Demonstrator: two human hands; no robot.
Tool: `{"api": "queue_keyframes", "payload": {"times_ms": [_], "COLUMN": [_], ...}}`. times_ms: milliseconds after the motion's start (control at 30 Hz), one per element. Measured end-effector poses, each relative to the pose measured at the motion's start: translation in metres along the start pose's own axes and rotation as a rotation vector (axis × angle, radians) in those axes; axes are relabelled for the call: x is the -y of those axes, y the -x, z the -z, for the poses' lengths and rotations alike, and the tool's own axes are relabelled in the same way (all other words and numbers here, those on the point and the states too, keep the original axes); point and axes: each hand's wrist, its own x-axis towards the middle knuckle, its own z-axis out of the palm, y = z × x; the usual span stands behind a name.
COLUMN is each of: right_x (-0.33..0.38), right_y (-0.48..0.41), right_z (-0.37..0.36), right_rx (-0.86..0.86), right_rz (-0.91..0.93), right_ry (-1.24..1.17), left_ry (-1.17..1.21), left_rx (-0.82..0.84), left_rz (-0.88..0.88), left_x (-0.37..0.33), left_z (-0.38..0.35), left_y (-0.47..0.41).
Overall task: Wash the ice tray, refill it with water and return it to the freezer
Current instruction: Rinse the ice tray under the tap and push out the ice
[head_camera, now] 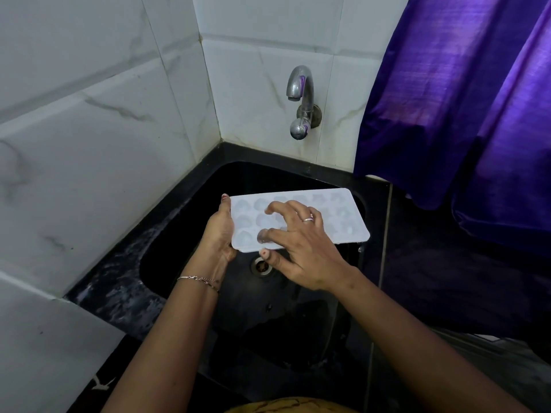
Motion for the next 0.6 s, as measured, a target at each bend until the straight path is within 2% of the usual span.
{"api": "queue_keyframes", "payload": {"times_ms": [267, 600], "right_x": [-0.0005, -0.0032], "right_y": [0.0007, -0.0006], "right_z": [0.0008, 0.0042], "right_rx": [-0.053, 0.006], "right_rz": [-0.036, -0.002], "right_ry": [0.024, 0.002], "left_ry": [-0.006, 0.037], "left_rx": [0.013, 0.028], "left_rz": [0.009, 0.029], "left_x": [0.0017, 0.0051], "left_z": [0.0013, 0.0024], "left_y": [-0.0018, -0.0080]}}
